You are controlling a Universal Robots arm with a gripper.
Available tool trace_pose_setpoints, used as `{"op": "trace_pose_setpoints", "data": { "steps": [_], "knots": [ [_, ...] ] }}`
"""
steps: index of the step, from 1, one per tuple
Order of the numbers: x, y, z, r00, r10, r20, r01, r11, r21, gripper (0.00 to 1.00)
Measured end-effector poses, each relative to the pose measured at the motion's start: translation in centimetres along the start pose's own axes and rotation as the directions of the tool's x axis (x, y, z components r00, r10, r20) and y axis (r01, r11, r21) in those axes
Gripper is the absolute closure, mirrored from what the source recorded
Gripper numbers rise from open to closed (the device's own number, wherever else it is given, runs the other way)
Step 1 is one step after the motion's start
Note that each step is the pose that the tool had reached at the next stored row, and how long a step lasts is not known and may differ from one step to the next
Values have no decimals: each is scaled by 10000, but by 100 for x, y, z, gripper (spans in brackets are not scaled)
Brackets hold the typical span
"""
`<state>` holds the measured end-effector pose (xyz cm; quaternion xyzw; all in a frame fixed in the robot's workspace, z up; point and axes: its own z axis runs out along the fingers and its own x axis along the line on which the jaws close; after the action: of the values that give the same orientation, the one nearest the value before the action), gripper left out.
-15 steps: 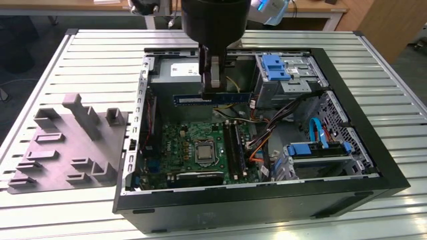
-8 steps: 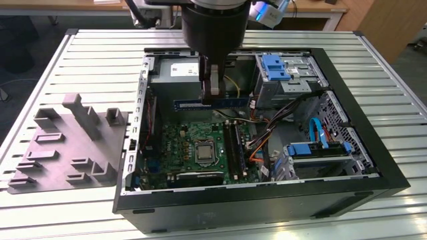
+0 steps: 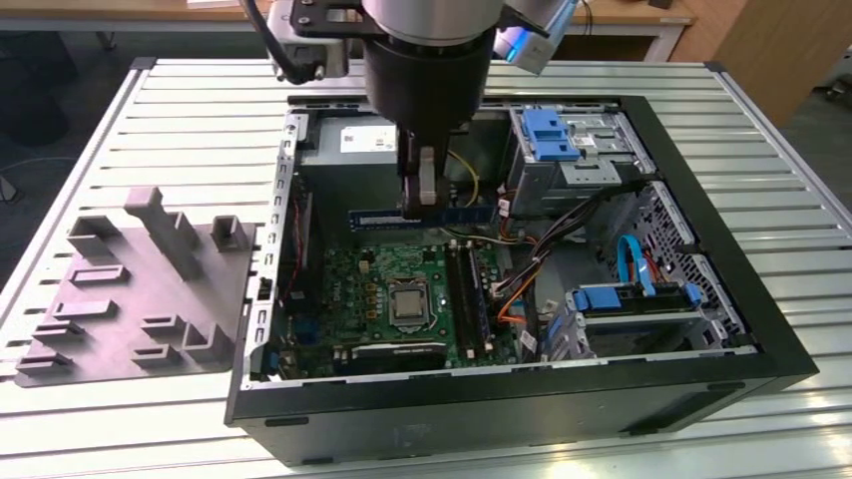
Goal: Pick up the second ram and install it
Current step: 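Pick up the second ram and move it above second insertion slot, then insert the second ram into the second slot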
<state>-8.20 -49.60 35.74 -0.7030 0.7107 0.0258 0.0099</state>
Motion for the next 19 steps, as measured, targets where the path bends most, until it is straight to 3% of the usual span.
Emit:
{"op": "trace_pose_setpoints", "data": {
  "steps": [9,19],
  "knots": [
    [-27,-9,129,10000,-1,12,1,10000,-1,88],
    [-26,-9,136,10000,-1,10,1,10000,-1,88]
  ]
}}
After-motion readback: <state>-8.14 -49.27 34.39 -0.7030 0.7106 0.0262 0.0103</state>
